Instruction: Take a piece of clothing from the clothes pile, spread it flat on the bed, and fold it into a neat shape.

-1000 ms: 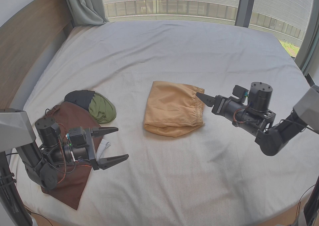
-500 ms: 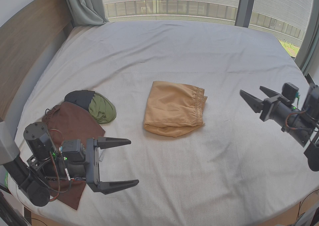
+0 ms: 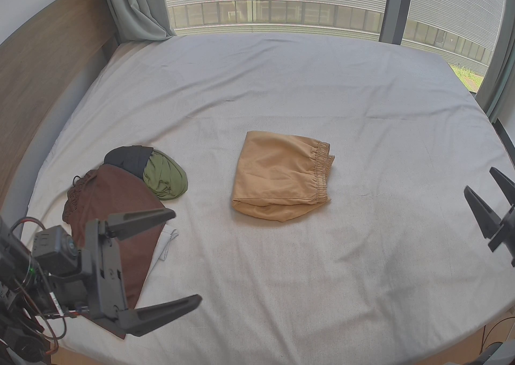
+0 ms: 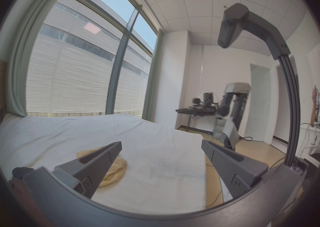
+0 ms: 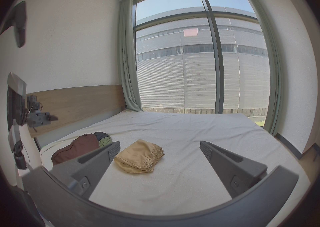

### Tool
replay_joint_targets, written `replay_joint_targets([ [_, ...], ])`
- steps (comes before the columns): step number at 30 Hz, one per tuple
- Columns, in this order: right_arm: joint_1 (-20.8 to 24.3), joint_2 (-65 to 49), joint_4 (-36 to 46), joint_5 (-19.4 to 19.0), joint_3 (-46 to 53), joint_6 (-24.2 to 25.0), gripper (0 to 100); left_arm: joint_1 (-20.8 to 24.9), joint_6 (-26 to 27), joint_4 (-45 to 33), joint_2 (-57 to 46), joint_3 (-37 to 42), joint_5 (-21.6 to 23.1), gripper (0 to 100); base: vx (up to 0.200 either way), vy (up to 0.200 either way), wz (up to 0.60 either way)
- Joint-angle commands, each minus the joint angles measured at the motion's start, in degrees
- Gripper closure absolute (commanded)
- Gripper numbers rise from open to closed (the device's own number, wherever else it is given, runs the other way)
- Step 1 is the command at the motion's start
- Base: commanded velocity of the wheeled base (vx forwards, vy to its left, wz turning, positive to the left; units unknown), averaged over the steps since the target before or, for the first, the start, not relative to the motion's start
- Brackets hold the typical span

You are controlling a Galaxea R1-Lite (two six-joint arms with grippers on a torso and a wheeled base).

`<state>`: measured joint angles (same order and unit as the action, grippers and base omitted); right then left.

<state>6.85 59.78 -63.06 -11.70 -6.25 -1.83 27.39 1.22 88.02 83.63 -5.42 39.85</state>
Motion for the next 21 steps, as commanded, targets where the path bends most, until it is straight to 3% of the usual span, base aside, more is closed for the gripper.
replay_joint_targets([
  [1,-4.3,-13.8,2.8,-2.7,6.3,-1.6,0,0.6,-3.0,-0.2,-11.7,5.4,-5.3,0,0.000,0.000,0.00],
  [7,-4.7,-26.6,15.0,-2.6,6.3,-1.2,0,-4.2,-3.7,-9.4,-22.5,5.4,-7.8,0,0.000,0.000,0.00],
  [15,-4.7,-40.6,23.2,-2.4,6.3,-0.7,0,-13.2,-3.7,-34.1,-41.9,5.4,-10.9,0,0.000,0.000,0.00],
  [21,-4.7,-54.2,39.3,-2.4,6.3,-0.5,0,-15.2,-3.3,-54.2,-61.3,5.4,-11.0,0,0.000,0.000,0.00],
])
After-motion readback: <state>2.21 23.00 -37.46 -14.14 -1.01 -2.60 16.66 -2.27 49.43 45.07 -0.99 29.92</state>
